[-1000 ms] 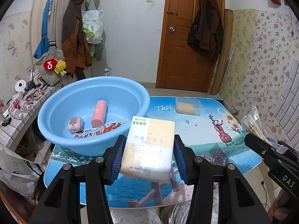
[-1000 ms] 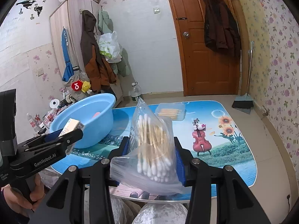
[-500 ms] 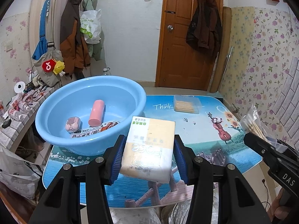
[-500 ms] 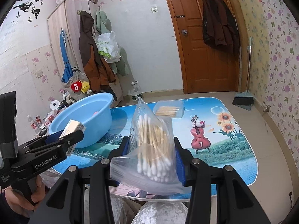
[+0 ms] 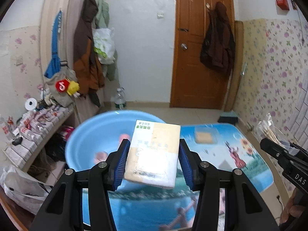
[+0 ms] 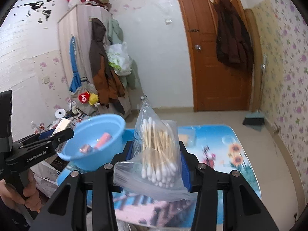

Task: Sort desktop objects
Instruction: 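Lift and carry the tissue pack and swab bag in both grippers over the basin, then lower the tissue pack and swab bag into the basin and open both grippers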

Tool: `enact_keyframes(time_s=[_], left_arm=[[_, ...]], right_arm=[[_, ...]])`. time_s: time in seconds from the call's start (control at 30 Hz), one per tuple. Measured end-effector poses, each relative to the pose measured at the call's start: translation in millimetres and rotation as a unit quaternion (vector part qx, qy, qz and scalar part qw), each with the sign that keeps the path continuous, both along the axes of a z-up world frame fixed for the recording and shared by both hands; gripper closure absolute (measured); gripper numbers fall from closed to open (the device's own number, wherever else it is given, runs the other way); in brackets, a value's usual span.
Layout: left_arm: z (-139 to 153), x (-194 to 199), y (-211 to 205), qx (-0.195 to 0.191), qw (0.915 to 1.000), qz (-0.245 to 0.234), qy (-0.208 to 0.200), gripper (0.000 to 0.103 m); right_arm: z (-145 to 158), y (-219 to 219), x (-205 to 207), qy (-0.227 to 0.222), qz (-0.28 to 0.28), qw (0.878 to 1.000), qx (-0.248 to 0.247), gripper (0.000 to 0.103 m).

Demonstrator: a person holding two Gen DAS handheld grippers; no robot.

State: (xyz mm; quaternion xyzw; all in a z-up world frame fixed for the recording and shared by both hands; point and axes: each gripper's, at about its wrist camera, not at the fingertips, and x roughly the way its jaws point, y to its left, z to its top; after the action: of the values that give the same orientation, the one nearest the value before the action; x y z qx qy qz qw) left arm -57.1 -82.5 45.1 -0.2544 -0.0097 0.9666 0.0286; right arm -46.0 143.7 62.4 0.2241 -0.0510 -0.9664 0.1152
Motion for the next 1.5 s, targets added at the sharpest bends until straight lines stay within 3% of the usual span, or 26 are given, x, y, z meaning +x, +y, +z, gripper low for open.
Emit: enact_keyframes(time_s=[0.3,0.57,0.8,1.5], left_arm=[[26.3,-3.7,-50.3,0.001,0.9990,0.038,0.024,0.055],[21.4,-8.3,-77.2,-0.002,0.9988,0.046,0.017,0.055],[10.8,-21.4,-97.5,0.003,0.9986,0.052,0.007,0.056],[-40.5,-63.6,-110.2,0.012,0.9975,0.054,-0.043,0.056]], right_arm=[[38.3,-68.3,-25.4,0.031,0.066,0.997,0.020,0.057],[50.2,-130.7,-48.0,0.038,0.114,0.992,0.032,0.057],[37.7,-168.2,-72.4,0.019,0.135,0.990,0.039,0.057],[-16.3,-195.8,-123.2,-0.039,0.153,0.986,0.047,0.057]])
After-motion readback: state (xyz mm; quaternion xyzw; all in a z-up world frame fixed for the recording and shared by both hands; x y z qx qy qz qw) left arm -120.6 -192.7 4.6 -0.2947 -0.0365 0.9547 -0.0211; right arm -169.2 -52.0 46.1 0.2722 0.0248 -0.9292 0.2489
